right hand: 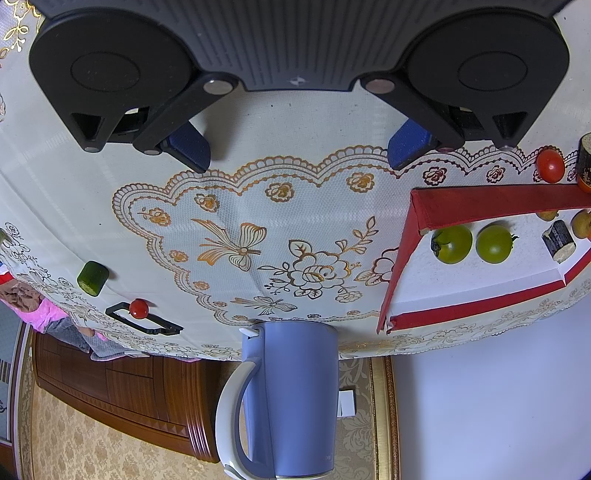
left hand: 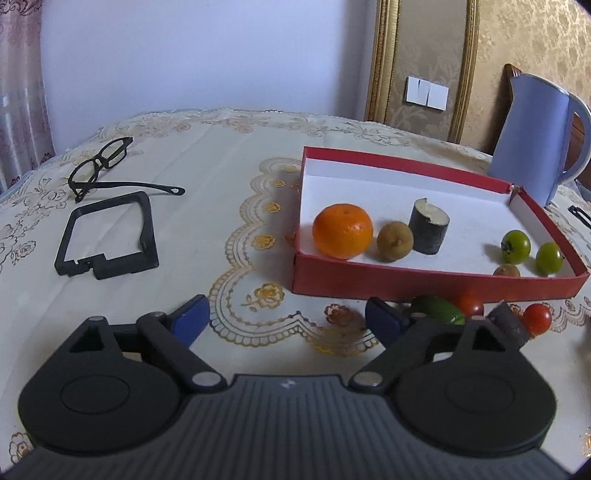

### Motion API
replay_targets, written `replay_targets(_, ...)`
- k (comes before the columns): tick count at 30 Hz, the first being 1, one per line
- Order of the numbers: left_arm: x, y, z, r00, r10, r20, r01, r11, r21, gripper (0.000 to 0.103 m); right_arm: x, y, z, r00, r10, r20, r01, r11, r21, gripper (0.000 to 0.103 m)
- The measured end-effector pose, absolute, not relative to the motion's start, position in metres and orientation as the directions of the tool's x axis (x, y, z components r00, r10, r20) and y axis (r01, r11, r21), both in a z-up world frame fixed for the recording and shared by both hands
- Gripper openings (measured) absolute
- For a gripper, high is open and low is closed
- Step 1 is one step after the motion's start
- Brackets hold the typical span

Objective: Organize fruits
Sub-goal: 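Move the right tool to the red cherry tomato and close on it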

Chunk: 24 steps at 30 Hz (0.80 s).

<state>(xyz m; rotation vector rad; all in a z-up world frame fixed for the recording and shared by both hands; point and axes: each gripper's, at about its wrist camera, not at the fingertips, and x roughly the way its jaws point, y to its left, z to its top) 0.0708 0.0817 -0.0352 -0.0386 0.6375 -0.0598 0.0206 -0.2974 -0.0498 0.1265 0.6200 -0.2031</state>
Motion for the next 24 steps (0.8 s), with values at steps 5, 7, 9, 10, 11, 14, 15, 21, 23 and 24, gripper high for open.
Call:
replay_targets(5, 0.073, 0.079, -0.037, 0.792, -0.062, -0.608, 0.048, 0.998, -0.040, 0.103, 0.016, -0.295, -0.048, 0.808, -0.148, -0.571, 0.225, 0.972, 0.067, 0.103)
replay_targets(7, 0.074, 0.076, -0.037, 0.787, -0.050, -0.615, 0.048, 0.999, -0.019, 0.103, 0.007, -0.289, -0.046, 0.836, -0.094, -0.540, 0.174, 0.980, 0.098, 0.103)
replay_targets(9, 0.075, 0.072, -0.038, 0.783, -0.038, -0.620, 0.049, 0.999, 0.001, 0.103, -0.002, -0.277, -0.044, 0.861, -0.013, -0.509, 0.099, 0.985, 0.143, 0.103)
replay_targets(10, 0.075, 0.073, -0.038, 0.784, -0.040, -0.620, 0.049, 0.999, -0.003, 0.103, -0.006, -0.269, -0.042, 0.866, 0.018, -0.499, 0.065, 0.987, 0.147, 0.102)
replay_targets(11, 0.075, 0.074, -0.038, 0.784, -0.042, -0.619, 0.049, 0.999, -0.006, 0.103, -0.009, -0.260, -0.040, 0.871, 0.039, -0.490, 0.034, 0.990, 0.140, 0.102)
replay_targets(14, 0.075, 0.074, -0.038, 0.783, -0.040, -0.620, 0.050, 0.999, -0.002, 0.103, -0.015, -0.232, -0.035, 0.887, 0.062, -0.458, -0.028, 0.996, 0.080, 0.102)
replay_targets(15, 0.075, 0.074, -0.038, 0.783, -0.040, -0.620, 0.049, 0.999, -0.002, 0.103, -0.016, -0.223, -0.034, 0.890, 0.075, -0.450, -0.051, 0.997, 0.066, 0.102)
replay_targets(21, 0.075, 0.073, -0.038, 0.784, -0.042, -0.620, 0.050, 0.999, -0.004, 0.103, -0.006, -0.191, -0.029, 0.882, 0.144, -0.448, -0.131, 0.990, 0.060, 0.087)
replay_targets(23, 0.075, 0.074, -0.038, 0.783, -0.041, -0.620, 0.050, 0.999, -0.004, 0.103, 0.000, -0.185, -0.030, 0.874, 0.145, -0.464, -0.136, 0.989, 0.054, 0.076)
replay_targets(24, 0.075, 0.073, -0.038, 0.783, -0.041, -0.620, 0.050, 0.999, -0.004, 0.103, 0.003, -0.182, -0.030, 0.870, 0.150, -0.470, -0.140, 0.989, 0.056, 0.071)
